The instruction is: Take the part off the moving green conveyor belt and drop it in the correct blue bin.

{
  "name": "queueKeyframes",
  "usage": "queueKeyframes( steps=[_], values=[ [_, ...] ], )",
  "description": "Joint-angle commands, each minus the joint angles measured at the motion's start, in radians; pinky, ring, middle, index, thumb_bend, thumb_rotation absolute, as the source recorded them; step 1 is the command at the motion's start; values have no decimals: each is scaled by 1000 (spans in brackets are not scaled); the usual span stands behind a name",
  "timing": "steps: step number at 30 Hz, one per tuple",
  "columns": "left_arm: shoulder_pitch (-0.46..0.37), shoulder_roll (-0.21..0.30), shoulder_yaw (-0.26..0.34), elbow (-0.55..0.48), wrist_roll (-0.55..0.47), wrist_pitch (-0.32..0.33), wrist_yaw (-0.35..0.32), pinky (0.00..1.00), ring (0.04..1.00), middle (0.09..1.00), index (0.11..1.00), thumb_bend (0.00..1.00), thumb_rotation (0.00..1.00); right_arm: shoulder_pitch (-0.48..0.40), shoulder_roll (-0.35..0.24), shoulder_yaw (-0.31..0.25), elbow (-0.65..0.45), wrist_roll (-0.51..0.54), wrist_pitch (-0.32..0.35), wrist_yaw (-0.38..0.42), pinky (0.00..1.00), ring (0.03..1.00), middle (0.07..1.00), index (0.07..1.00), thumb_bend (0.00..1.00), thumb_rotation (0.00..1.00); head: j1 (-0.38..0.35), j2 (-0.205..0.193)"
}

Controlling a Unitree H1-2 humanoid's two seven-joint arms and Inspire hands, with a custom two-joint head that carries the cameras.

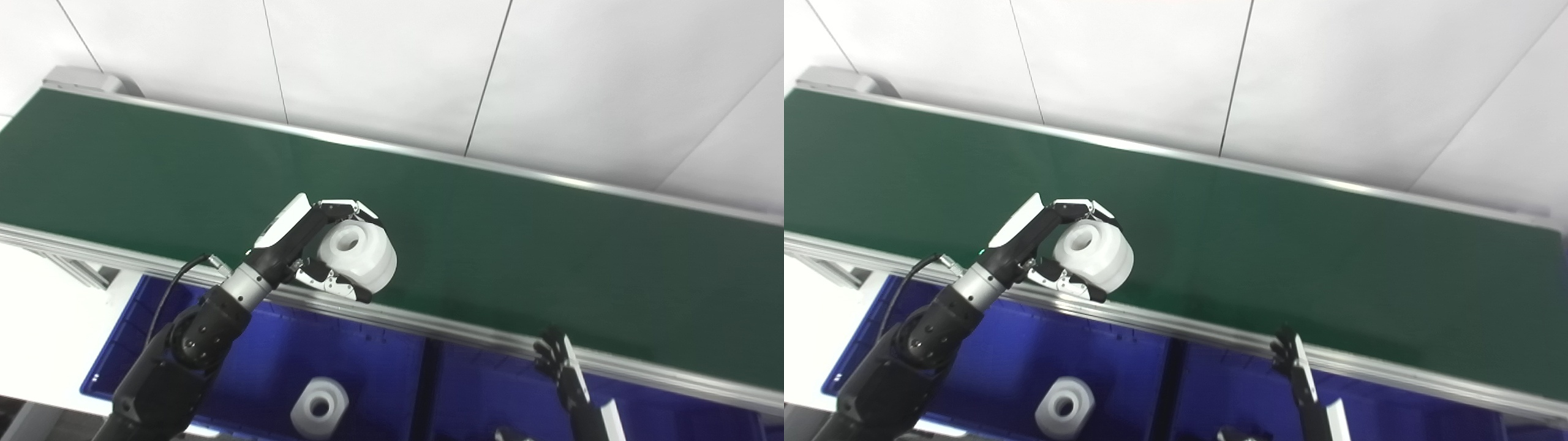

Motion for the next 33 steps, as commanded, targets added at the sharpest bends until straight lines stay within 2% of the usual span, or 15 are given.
queueKeyframes(
  steps=[1, 6, 11, 19, 22, 24, 26, 27, 29, 30, 31, 32, 33],
  values=[
    [16, 25, 2, -22, -8, -39, -3, 454, 431, 497, 534, 497, 0, 8, 10, 0, -40, 0, 22, 6, 886, 933, 973, 1000, 787, 613, 1, -1],
    [70, 48, -15, 0, 41, -64, -15, 454, 425, 497, 536, 496, 0, -3, 12, -2, -66, 5, 61, 23, 884, 937, 979, 1000, 776, 610, -15, 10],
    [72, 75, -57, 28, 87, -65, -50, 469, 427, 490, 538, 496, 0, -11, 5, -8, -79, 12, 79, 35, 886, 941, 986, 1000, 782, 615, -10, 6],
    [71, 99, -127, 12, 187, 25, -113, 478, 424, 497, 534, 496, 0, -27, -12, -20, -88, 22, 71, 49, 854, 931, 981, 1000, 785, 636, 19, -5],
    [80, 92, -151, 3, 231, 67, -118, 496, 428, 500, 527, 497, 0, -27, -22, -27, -97, 34, 71, 57, 851, 925, 976, 1000, 786, 644, 34, -4],
    [89, 86, -171, -16, 270, 117, -133, 498, 430, 508, 519, 497, 0, -30, -30, -31, -103, 48, 77, 66, 855, 924, 974, 1000, 790, 649, 45, -4],
    [97, 81, -195, -48, 326, 204, -172, 518, 525, 504, 506, 506, 0, -36, -37, -32, -107, 63, 79, 76, 857, 924, 973, 1000, 790, 651, 51, 2],
    [99, 81, -209, -67, 358, 252, -197, 572, 625, 652, 502, 499, 68, -39, -41, -33, -107, 68, 77, 80, 857, 922, 971, 1000, 786, 649, 54, 5],
    [92, 91, -248, -104, 439, 323, -253, 586, 650, 686, 501, 497, 85, -44, -47, -34, -107, 77, 77, 86, 856, 921, 970, 1000, 785, 649, 57, 3],
    [86, 99, -270, -120, 480, 344, -279, 661, 706, 733, 653, 624, 487, -46, -49, -34, -107, 81, 78, 89, 857, 920, 969, 1000, 786, 647, 57, 2],
    [81, 103, -296, -146, 535, 374, -324, 700, 735, 757, 731, 689, 696, -48, -50, -35, -108, 80, 80, 91, 857, 920, 969, 1000, 787, 645, 58, 1],
    [78, 105, -315, -165, 570, 396, -354, 833, 802, 810, 808, 792, 876, -49, -50, -35, -108, 79, 81, 92, 862, 925, 972, 1000, 792, 648, 57, 1],
    [78, 104, -329, -181, 595, 416, -377, 878, 825, 828, 834, 827, 937, -48, -49, -36, -111, 78, 84, 94, 864, 927, 973, 1000, 794, 649, 53, 4]
  ],
)
